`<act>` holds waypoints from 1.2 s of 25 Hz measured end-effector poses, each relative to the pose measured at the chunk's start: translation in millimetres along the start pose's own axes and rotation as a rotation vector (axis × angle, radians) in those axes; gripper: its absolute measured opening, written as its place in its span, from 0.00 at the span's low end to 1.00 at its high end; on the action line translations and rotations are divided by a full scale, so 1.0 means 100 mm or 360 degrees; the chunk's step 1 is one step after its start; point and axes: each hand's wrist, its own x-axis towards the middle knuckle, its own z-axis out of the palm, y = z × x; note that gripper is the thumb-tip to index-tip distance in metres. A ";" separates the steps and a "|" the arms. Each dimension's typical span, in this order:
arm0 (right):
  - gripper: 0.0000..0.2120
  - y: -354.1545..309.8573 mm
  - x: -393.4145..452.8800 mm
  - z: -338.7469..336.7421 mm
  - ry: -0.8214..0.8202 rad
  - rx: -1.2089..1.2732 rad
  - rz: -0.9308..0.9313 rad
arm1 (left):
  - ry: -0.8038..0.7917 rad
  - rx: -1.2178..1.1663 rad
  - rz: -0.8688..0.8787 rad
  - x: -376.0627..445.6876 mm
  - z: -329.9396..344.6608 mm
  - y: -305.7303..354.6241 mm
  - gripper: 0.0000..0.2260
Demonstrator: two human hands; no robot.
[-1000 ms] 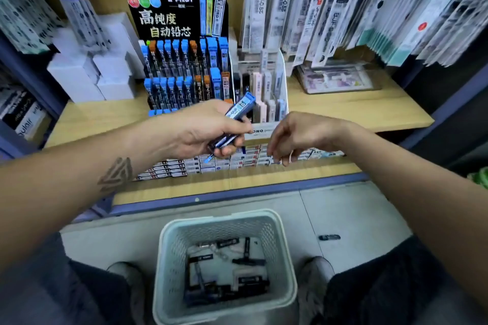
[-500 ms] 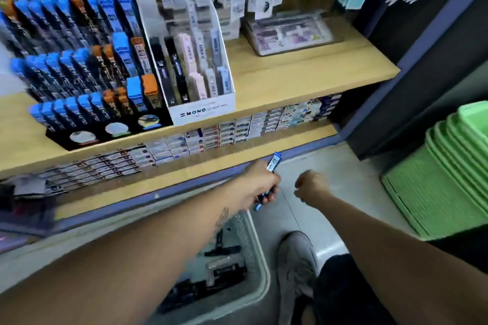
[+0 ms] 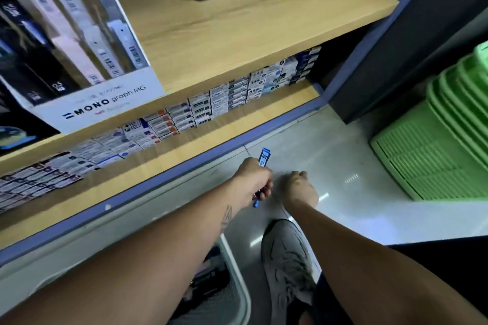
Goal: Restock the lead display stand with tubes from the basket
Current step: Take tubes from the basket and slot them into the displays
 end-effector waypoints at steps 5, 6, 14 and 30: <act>0.09 -0.17 -0.02 -0.17 -0.0265 0.0303 -0.0365 | 0.0042 0.0028 0.0026 -0.13 -0.13 0.12 0.07; 0.09 -0.28 -0.04 -0.34 -0.0411 0.0532 -0.0437 | 0.0061 0.0042 0.0047 -0.20 -0.21 0.16 0.08; 0.08 -0.94 -0.79 -1.94 -0.1238 0.1364 -0.0916 | 0.0199 0.0167 0.0307 -1.43 -1.20 0.31 0.03; 0.19 -2.77 -2.57 -3.30 -0.1365 0.1586 -0.2088 | 0.0457 -0.0729 0.0964 -3.43 -2.59 0.41 0.07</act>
